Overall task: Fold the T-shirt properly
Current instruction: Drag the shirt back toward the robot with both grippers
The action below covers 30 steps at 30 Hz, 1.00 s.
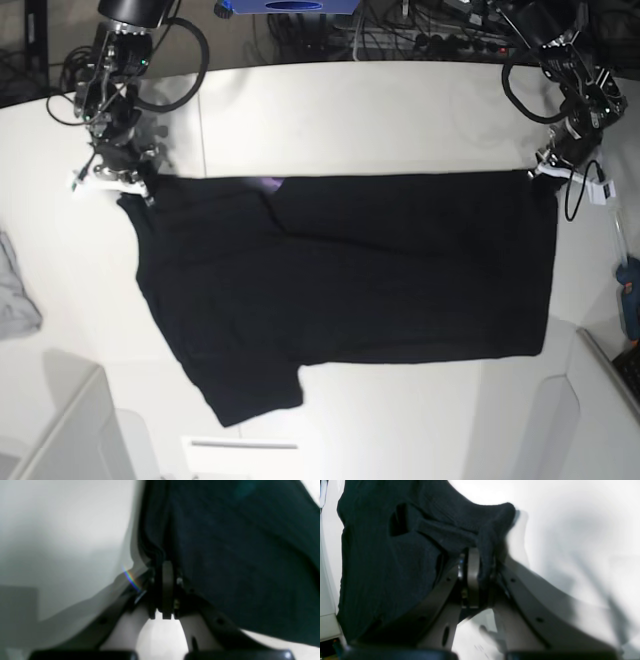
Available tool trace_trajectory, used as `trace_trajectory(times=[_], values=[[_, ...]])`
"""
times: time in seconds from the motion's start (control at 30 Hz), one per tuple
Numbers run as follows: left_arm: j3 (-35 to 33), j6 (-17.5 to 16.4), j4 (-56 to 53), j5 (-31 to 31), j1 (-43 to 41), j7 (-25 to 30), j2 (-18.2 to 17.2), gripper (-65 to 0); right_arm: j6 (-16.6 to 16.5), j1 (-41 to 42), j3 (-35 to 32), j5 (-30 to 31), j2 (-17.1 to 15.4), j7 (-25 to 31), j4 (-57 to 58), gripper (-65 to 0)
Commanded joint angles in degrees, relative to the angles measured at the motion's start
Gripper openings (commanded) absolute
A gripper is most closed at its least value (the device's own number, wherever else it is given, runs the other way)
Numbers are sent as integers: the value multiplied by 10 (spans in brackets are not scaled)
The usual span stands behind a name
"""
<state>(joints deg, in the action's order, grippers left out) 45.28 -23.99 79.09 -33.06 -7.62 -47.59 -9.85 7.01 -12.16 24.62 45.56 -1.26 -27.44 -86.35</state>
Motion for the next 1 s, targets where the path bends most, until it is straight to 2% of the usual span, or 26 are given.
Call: trace_trajectory(times=[0.0,0.63,0.97], values=[[1,2,17,2,-3,-4,-8,-650,-1,-5,0,-1,-12,4,-20,-650],[1,0,134,-1,-133,-6,-11,-650,-4,-121,2,0,-13,4,-134,-650],[1,-1,164,-2,-189,-6,-9,-650,-5,-172,3,2,-13,6,-151,-650]])
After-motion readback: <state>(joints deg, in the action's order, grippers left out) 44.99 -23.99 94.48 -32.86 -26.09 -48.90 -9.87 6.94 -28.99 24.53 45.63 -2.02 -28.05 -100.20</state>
